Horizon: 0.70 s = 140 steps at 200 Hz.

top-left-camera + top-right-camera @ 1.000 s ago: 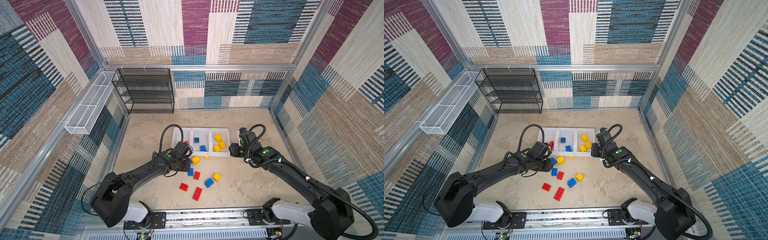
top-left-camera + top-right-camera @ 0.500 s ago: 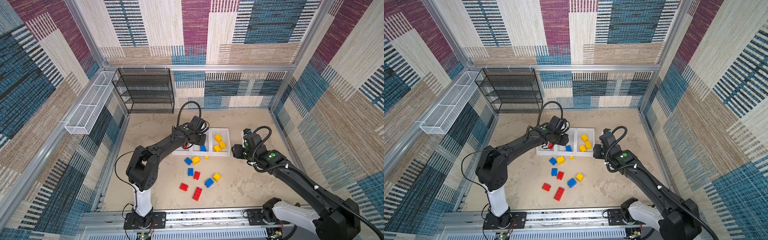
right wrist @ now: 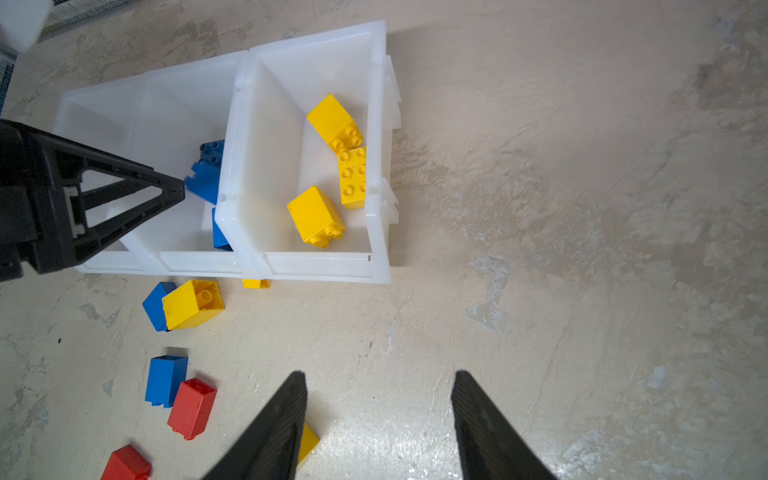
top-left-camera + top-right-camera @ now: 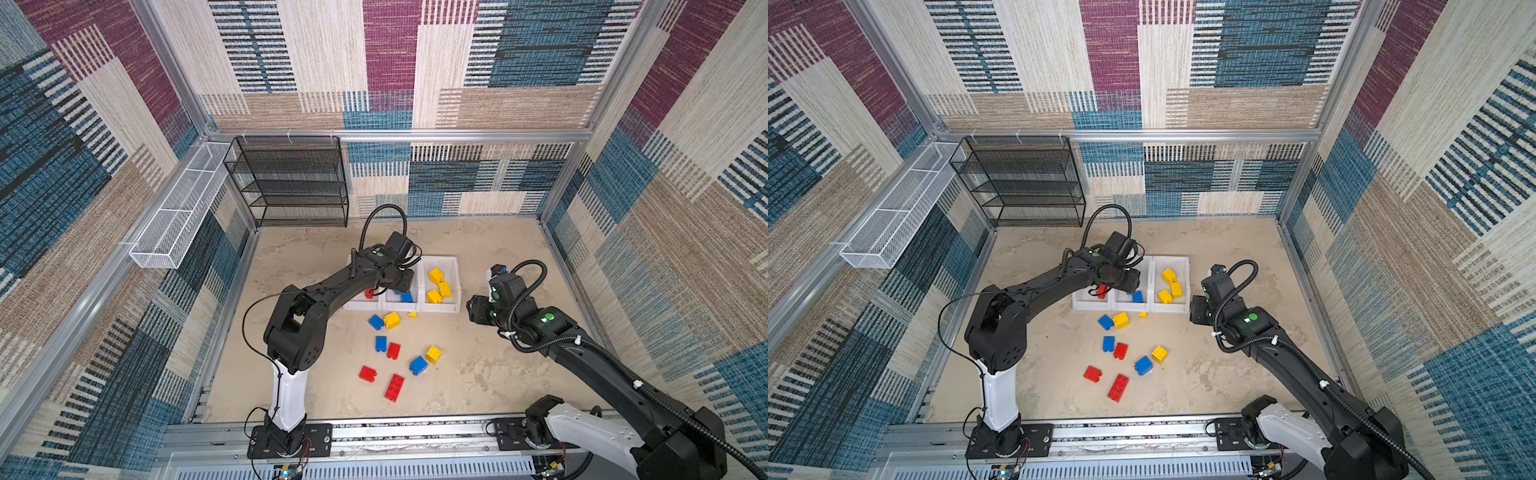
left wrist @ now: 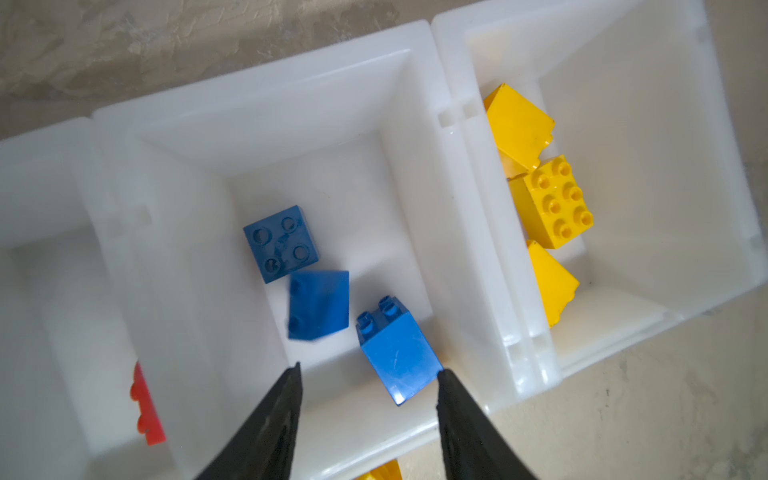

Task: Sort the legos into containers by color
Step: 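Carry the blue brick with the left gripper into the middle compartment, release, then withdraw the left gripper while the right gripper reaches for a yellow brick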

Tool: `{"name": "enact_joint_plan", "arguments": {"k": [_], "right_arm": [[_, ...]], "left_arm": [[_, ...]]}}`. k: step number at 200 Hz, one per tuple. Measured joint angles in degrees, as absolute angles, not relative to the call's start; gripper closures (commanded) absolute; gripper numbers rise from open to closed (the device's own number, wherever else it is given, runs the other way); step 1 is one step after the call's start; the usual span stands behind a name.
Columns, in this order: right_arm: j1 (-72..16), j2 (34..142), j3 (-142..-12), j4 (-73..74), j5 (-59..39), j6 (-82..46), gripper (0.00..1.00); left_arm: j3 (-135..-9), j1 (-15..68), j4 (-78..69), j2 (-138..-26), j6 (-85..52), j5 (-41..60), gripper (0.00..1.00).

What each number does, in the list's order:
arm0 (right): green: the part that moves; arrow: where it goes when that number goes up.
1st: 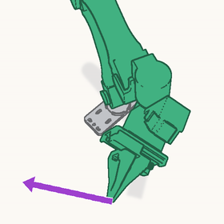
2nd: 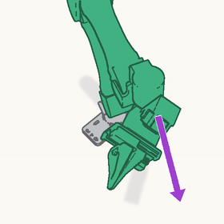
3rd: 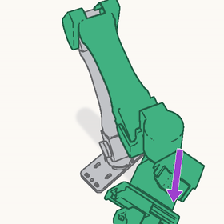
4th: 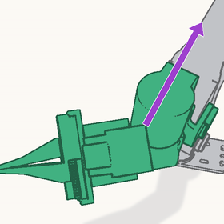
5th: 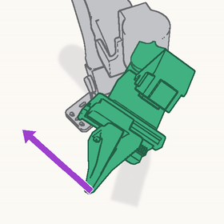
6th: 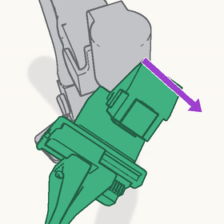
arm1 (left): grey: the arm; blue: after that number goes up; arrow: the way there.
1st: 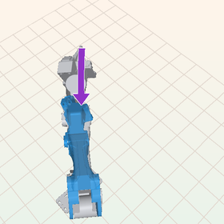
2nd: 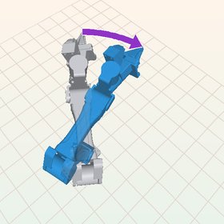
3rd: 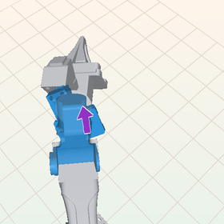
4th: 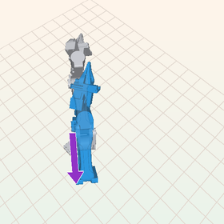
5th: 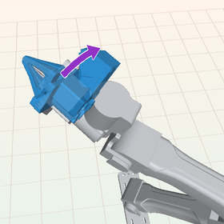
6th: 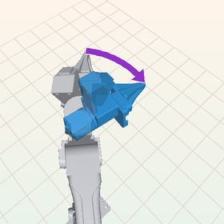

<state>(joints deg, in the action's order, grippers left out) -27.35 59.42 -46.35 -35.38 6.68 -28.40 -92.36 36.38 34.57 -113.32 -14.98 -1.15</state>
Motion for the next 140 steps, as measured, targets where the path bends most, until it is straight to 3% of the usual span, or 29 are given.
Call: {"name": "enact_joint_plan", "arguments": {"k": [101, 140], "right_arm": [[-27.51, 59.77, -45.25, -35.46, 5.65, -28.38, 0.41], [-33.12, 61.17, -43.18, -35.77, 3.84, -28.47, 0.39]], "left_arm": [[-79.70, 36.12, 33.23, -99.50, -14.90, -2.37, 0.42], [-69.71, 35.35, 32.16, -89.17, -15.38, -3.38, 0.41]]}}
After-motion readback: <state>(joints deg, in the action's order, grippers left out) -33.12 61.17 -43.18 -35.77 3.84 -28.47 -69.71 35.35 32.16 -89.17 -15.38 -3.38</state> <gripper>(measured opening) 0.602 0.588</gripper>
